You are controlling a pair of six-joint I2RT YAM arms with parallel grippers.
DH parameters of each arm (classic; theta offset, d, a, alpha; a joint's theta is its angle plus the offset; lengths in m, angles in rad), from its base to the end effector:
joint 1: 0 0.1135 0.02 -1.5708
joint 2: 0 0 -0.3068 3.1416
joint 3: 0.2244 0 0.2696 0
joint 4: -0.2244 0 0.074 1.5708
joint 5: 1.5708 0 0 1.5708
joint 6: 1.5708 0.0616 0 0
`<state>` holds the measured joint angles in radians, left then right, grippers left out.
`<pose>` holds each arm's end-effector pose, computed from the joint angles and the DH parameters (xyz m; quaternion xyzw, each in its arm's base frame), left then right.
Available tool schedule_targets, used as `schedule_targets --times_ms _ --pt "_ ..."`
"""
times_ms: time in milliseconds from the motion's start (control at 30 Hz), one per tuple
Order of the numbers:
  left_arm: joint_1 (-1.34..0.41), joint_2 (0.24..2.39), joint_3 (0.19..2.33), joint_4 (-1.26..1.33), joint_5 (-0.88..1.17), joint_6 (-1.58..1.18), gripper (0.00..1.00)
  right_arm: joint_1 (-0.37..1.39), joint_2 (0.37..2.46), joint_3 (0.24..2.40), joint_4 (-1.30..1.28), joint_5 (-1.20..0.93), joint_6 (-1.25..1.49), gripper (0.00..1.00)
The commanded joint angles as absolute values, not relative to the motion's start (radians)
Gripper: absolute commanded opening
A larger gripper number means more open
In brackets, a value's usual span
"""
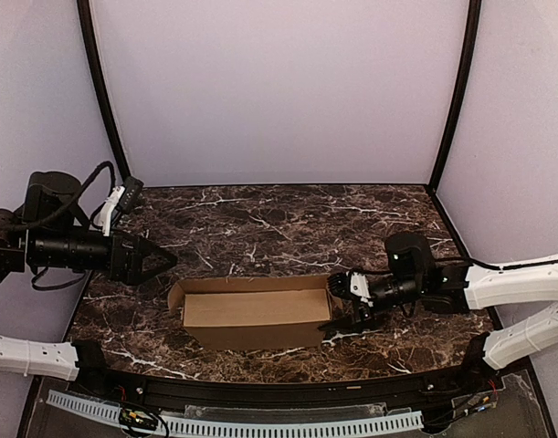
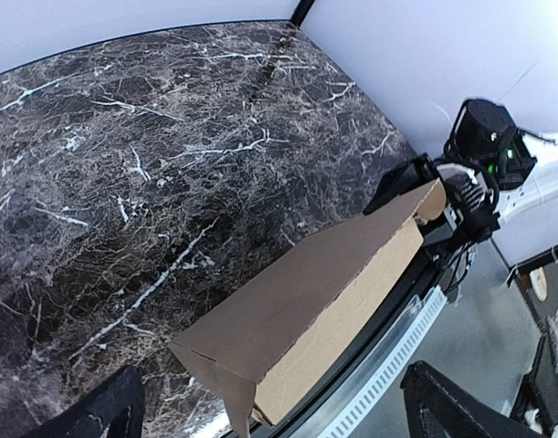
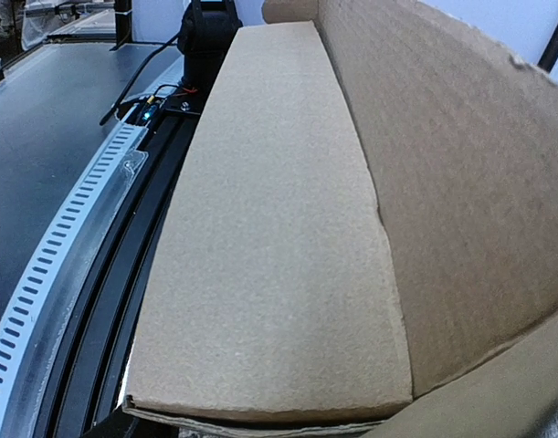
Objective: Fold the paper box
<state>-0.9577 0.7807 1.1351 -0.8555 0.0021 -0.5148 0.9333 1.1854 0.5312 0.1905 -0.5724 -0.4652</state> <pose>0.0843 -0.1200 0.4118 0.1895 0.8392 -0.3429 0.3771 0.1293 0.2306 0.2292 -0.6388 0.5290 0.3506 0.4349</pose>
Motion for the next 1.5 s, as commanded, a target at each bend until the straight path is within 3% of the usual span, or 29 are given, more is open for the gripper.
schedule_targets --times_ms 0,333,733,867,1133,1467 --pt "-0.956 0.888 1.206 -0.957 0.054 -0.324 0.99 0.867 1.251 0.633 0.038 -0.789 -0.589 0.14" --pt "-0.956 0.962 1.106 -0.835 0.134 -0.141 0.99 0.824 1.373 0.797 -0.243 -0.912 -0.703 0.07" --pt "-0.956 1.066 1.084 -0.82 0.264 -0.08 0.97 0.819 1.394 0.789 -0.243 -0.898 -0.684 0.07" --pt "-0.957 1.102 1.086 -0.842 0.267 -0.066 0.9 0.819 1.394 0.785 -0.231 -0.893 -0.679 0.07" --pt "-0.956 1.159 1.096 -0.883 0.251 -0.056 0.59 0.819 1.385 0.766 -0.203 -0.881 -0.666 0.07" --pt "-0.96 1.152 1.109 -0.899 0.268 -0.085 0.47 0.819 1.382 0.759 -0.183 -0.869 -0.657 0.07"
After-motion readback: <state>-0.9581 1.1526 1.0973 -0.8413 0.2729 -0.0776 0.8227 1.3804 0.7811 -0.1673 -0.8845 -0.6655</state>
